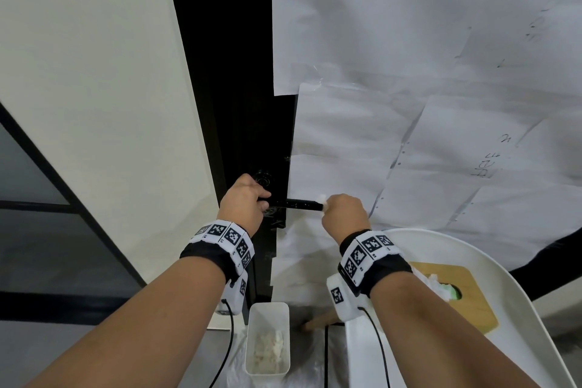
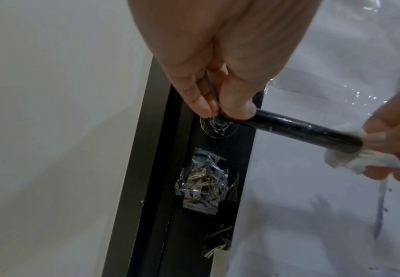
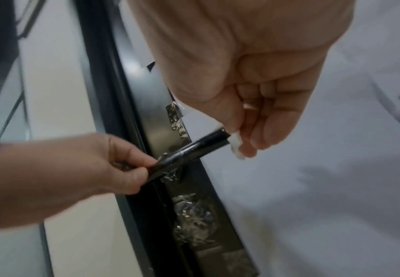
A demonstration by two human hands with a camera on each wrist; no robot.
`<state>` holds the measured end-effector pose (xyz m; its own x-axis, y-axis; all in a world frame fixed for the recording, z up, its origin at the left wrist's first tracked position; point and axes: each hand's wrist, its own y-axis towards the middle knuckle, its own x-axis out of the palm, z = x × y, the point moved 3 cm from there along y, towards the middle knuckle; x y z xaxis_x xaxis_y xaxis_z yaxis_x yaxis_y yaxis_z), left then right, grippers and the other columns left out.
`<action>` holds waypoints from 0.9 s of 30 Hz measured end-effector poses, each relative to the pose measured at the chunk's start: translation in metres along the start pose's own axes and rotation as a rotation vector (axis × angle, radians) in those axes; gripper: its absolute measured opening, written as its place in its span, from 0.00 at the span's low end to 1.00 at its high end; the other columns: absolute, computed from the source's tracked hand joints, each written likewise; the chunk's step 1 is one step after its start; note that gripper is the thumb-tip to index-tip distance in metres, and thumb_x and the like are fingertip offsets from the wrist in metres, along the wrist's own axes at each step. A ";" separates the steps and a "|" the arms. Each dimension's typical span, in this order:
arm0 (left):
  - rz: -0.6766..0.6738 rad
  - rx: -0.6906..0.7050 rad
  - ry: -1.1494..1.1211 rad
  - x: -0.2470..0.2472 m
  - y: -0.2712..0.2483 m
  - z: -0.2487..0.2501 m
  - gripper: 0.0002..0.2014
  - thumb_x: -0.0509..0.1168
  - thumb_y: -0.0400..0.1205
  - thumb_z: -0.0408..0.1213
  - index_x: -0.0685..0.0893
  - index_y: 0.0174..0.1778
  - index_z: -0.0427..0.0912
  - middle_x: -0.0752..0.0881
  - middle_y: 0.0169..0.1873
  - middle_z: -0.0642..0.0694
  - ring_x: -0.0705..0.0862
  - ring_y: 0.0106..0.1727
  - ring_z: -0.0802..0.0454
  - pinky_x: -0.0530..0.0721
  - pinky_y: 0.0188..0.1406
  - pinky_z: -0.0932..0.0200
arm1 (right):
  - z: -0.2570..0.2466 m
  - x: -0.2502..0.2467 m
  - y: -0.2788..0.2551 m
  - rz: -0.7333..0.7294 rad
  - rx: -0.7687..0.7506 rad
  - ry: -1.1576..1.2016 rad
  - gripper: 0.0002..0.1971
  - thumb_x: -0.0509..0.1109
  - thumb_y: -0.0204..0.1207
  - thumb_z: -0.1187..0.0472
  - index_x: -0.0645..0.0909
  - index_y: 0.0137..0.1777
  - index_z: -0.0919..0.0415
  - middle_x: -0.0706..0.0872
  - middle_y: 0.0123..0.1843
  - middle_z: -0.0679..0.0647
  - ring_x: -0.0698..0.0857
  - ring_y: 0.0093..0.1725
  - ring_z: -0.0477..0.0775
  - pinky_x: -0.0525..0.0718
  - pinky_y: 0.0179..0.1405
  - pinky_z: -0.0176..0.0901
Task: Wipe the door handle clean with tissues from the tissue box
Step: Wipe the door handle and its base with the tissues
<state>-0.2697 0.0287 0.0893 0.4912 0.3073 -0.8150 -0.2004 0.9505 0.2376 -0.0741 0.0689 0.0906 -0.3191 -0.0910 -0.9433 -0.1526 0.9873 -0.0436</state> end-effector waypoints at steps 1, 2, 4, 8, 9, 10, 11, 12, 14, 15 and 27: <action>0.000 -0.015 -0.012 0.002 0.001 -0.001 0.08 0.68 0.77 0.29 0.88 0.48 0.43 0.82 0.56 0.43 0.81 0.53 0.46 0.76 0.49 0.61 | 0.003 0.004 0.001 -0.017 0.045 0.079 0.07 0.60 0.74 0.68 0.79 0.38 0.63 0.78 0.35 0.56 0.76 0.37 0.59 0.72 0.35 0.41; -0.002 -0.047 -0.029 0.003 0.002 -0.003 0.08 0.68 0.78 0.29 0.88 0.51 0.41 0.82 0.57 0.44 0.82 0.54 0.47 0.77 0.50 0.62 | 0.005 0.008 0.002 -0.035 0.091 0.180 0.08 0.61 0.74 0.67 0.78 0.34 0.62 0.80 0.34 0.57 0.79 0.37 0.60 0.75 0.35 0.42; -0.016 -0.090 -0.043 0.006 0.003 -0.004 0.10 0.69 0.79 0.29 0.86 0.56 0.38 0.81 0.58 0.46 0.82 0.55 0.49 0.78 0.56 0.64 | 0.009 0.016 0.004 -0.094 0.205 0.484 0.10 0.63 0.74 0.67 0.77 0.31 0.60 0.86 0.36 0.61 0.85 0.36 0.60 0.85 0.36 0.46; 0.023 -0.056 -0.068 0.006 -0.002 -0.003 0.09 0.69 0.80 0.30 0.88 0.55 0.38 0.79 0.57 0.48 0.82 0.54 0.50 0.76 0.56 0.66 | 0.003 0.022 0.000 -0.206 0.528 1.131 0.19 0.50 0.77 0.80 0.63 0.29 0.59 0.76 0.18 0.61 0.66 0.11 0.48 0.62 0.13 0.30; 0.024 -0.050 -0.072 0.006 -0.003 -0.003 0.09 0.69 0.80 0.30 0.88 0.55 0.38 0.79 0.57 0.48 0.82 0.54 0.50 0.76 0.55 0.66 | 0.001 0.021 -0.002 -0.233 0.547 1.171 0.20 0.47 0.77 0.81 0.62 0.29 0.58 0.73 0.14 0.58 0.62 0.11 0.46 0.59 0.12 0.31; 0.024 -0.050 -0.074 0.006 -0.003 -0.003 0.09 0.68 0.80 0.30 0.88 0.55 0.38 0.79 0.57 0.48 0.82 0.54 0.50 0.76 0.54 0.67 | 0.000 0.019 -0.004 -0.266 0.549 1.185 0.20 0.46 0.78 0.81 0.62 0.30 0.59 0.72 0.13 0.55 0.62 0.12 0.46 0.59 0.12 0.32; 0.025 -0.052 -0.076 0.006 -0.003 -0.002 0.09 0.68 0.80 0.30 0.88 0.55 0.38 0.79 0.57 0.48 0.82 0.54 0.50 0.76 0.54 0.67 | -0.002 0.017 -0.007 -0.290 0.548 1.201 0.19 0.47 0.78 0.80 0.64 0.32 0.61 0.73 0.15 0.55 0.64 0.15 0.46 0.62 0.14 0.31; 0.019 -0.059 -0.078 0.006 -0.002 -0.002 0.10 0.68 0.80 0.29 0.87 0.56 0.37 0.79 0.57 0.48 0.82 0.54 0.50 0.75 0.53 0.68 | -0.003 0.014 -0.011 -0.307 0.542 1.212 0.17 0.48 0.79 0.79 0.66 0.33 0.63 0.76 0.19 0.57 0.66 0.18 0.47 0.65 0.14 0.31; 0.007 -0.064 -0.078 0.006 -0.001 -0.003 0.10 0.68 0.80 0.29 0.87 0.57 0.37 0.79 0.56 0.47 0.82 0.55 0.49 0.74 0.52 0.69 | -0.007 0.011 -0.019 -0.360 0.518 1.222 0.13 0.51 0.81 0.77 0.68 0.37 0.66 0.79 0.29 0.63 0.70 0.25 0.50 0.72 0.16 0.32; 0.010 -0.058 -0.076 0.007 -0.001 -0.003 0.10 0.68 0.80 0.30 0.87 0.57 0.37 0.79 0.56 0.47 0.82 0.56 0.49 0.74 0.51 0.68 | -0.010 0.010 -0.022 -0.401 0.481 1.204 0.11 0.52 0.81 0.76 0.69 0.39 0.67 0.80 0.32 0.64 0.71 0.27 0.51 0.74 0.18 0.33; 0.060 0.056 -0.096 0.007 -0.008 0.003 0.10 0.69 0.78 0.30 0.90 0.51 0.46 0.81 0.51 0.52 0.83 0.47 0.54 0.83 0.53 0.60 | -0.023 -0.009 -0.021 -0.014 -0.054 0.582 0.04 0.69 0.74 0.62 0.85 0.40 0.58 0.86 0.36 0.54 0.84 0.40 0.54 0.85 0.49 0.43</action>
<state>-0.2626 0.0233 0.0835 0.5589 0.3642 -0.7450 -0.1857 0.9305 0.3156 -0.0895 0.0463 0.1070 -0.7755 -0.1757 -0.6064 -0.2034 0.9788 -0.0235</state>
